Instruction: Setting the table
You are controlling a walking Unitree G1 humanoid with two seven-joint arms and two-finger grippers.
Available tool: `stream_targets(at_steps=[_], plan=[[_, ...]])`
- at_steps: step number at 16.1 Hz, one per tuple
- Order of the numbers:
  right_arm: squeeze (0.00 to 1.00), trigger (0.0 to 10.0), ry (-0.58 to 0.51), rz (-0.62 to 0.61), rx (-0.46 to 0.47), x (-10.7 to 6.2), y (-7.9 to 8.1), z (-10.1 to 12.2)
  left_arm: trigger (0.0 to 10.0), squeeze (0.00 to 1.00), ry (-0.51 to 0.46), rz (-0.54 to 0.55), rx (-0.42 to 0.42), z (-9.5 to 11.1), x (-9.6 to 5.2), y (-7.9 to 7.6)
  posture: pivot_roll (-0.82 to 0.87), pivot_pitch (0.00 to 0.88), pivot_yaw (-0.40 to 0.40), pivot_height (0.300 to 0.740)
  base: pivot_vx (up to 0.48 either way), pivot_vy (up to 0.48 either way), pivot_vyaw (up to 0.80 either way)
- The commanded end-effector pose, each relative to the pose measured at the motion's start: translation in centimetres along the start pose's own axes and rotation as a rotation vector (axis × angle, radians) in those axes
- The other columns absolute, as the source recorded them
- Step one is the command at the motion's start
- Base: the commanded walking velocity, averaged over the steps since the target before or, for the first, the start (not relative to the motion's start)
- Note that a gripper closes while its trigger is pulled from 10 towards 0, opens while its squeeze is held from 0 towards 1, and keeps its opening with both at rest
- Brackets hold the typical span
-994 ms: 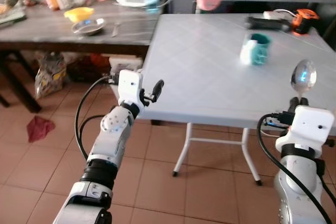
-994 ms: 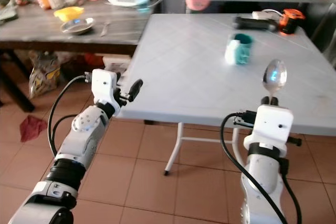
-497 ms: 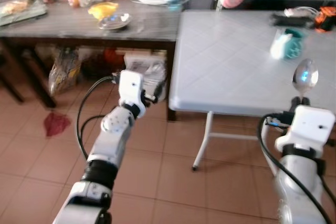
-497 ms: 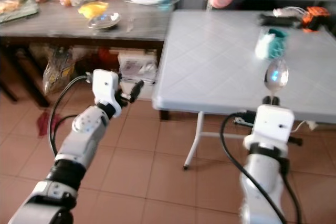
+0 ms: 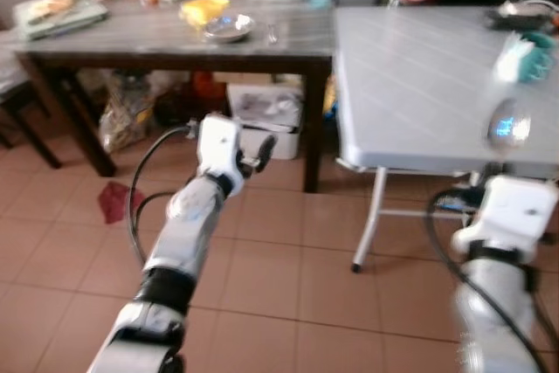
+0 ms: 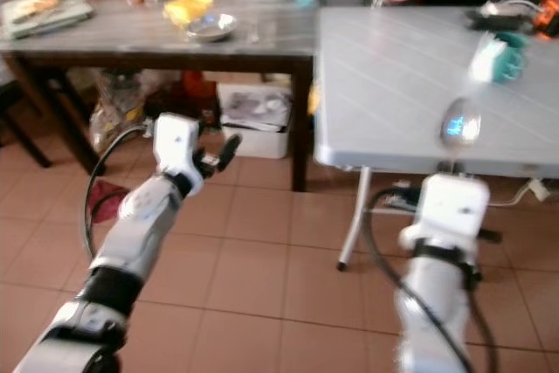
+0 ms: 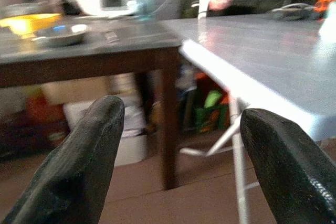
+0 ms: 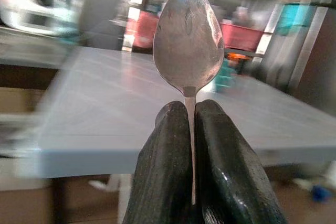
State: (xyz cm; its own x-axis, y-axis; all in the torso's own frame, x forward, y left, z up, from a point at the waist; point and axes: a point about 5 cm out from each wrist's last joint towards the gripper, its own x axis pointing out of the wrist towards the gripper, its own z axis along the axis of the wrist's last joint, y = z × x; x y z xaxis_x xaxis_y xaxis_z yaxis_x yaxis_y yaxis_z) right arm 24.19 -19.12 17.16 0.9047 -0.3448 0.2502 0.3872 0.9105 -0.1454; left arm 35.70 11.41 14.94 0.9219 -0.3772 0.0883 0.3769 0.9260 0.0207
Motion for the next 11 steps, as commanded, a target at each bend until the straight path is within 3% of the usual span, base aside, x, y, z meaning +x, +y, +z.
stream_targets(at_steps=[1,11], plan=[[0.00,10.0,-0.017,-0.017,-0.010,0.17,-0.50,0.29,10.0,0.00,-0.018,-0.029,-0.012,0.46,0.09,-0.29,0.04,0.077,0.046,0.740,0.000,0.000,0.00],[0.00,10.0,-0.019,-0.016,-0.014,0.07,-0.48,0.35,10.0,0.00,-0.012,-0.047,-0.008,0.27,-0.06,-0.44,0.04,0.080,0.047,0.740,0.000,0.000,0.00]])
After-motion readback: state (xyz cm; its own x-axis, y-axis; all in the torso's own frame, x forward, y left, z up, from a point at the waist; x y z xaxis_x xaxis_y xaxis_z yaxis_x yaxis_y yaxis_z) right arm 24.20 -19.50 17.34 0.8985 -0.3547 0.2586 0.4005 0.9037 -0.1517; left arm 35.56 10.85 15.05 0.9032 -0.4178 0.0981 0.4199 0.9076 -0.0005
